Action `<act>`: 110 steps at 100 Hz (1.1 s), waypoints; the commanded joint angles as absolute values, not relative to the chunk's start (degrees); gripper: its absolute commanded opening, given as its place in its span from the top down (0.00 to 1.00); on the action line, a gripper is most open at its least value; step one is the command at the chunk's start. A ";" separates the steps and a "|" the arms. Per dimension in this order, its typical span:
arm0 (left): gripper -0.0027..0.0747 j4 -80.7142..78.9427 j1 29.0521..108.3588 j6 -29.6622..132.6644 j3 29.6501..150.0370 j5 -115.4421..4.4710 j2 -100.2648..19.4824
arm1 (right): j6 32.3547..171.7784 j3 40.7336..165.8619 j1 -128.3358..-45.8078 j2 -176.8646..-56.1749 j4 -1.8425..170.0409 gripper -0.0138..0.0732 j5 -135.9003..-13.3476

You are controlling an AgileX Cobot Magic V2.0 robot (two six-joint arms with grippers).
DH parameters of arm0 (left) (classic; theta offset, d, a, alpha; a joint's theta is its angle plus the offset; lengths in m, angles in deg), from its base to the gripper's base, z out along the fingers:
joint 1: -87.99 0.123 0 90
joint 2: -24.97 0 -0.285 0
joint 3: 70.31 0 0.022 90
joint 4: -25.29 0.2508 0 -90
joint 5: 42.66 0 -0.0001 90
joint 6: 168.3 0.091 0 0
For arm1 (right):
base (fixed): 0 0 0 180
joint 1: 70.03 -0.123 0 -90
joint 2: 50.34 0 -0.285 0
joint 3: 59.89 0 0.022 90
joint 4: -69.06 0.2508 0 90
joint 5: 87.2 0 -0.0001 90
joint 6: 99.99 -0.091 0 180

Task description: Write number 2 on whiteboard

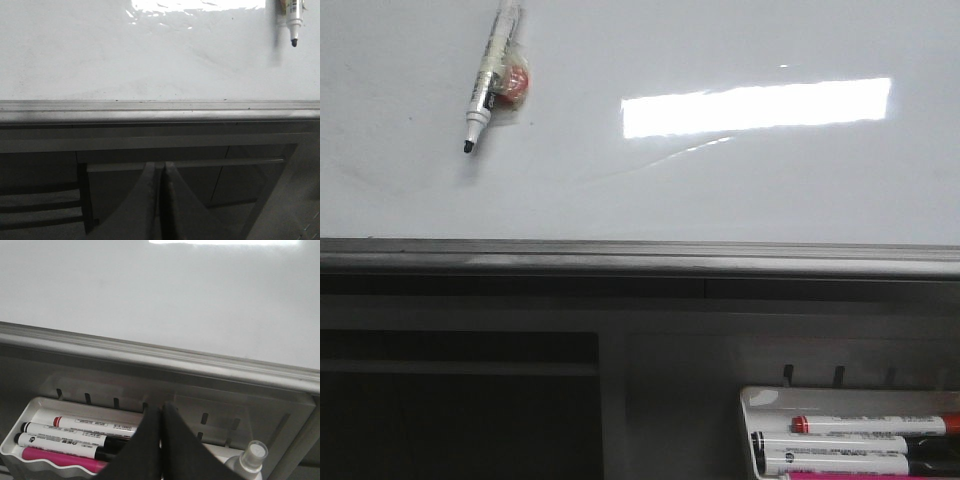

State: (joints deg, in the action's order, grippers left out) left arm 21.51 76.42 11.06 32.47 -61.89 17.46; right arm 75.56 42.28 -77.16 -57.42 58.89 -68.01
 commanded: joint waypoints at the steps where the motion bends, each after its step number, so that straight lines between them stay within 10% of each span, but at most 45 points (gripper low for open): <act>1: 0.99 20.86 76.32 10.65 31.78 -58.53 18.91 | 75.63 40.61 -76.79 -56.39 57.89 0.92 -70.45; 88: 0.99 21.88 76.32 10.65 31.78 -57.82 18.91 | 75.63 40.61 -76.79 -56.39 57.89 0.92 -70.45; 110: 0.99 -1.88 76.32 10.65 31.78 -48.07 18.91 | 75.63 40.61 -76.79 -56.39 56.30 0.92 -80.20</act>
